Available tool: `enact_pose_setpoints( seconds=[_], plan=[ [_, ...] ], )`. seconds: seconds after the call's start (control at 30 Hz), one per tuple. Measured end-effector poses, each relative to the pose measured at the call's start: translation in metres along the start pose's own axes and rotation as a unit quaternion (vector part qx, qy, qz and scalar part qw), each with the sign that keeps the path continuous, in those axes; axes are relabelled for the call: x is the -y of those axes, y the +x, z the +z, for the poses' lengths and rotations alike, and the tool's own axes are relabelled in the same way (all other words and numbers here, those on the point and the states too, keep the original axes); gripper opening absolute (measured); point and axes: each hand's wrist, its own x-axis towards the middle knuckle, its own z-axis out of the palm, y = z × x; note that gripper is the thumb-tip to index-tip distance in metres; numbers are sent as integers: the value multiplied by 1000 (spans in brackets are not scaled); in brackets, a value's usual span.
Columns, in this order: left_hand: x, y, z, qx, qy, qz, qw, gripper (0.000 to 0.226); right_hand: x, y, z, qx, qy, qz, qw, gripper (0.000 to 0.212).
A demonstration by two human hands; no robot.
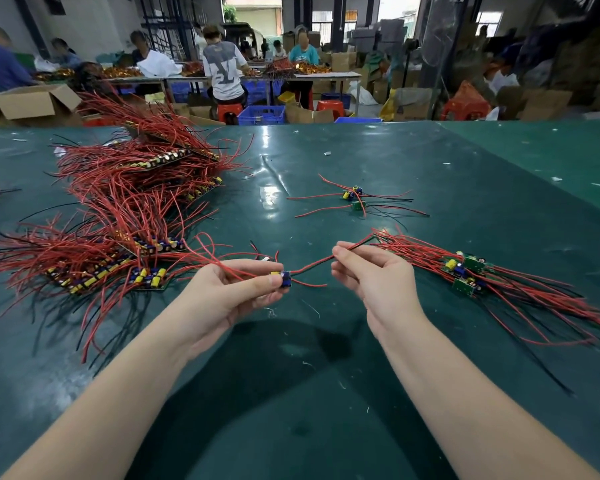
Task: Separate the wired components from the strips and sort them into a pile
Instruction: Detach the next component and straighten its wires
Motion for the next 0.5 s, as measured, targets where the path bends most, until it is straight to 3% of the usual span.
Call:
enact_pose_setpoints(
  seconds=[0.27, 0.5],
  plan=[
    [-4, 3, -9, -37, -23, 15, 999, 21, 14, 8, -7, 41, 159, 33, 986, 8],
    [-3, 4, -8, -34, -8, 14, 999, 25, 9, 11, -9, 12, 110, 4, 994, 10]
  ],
)
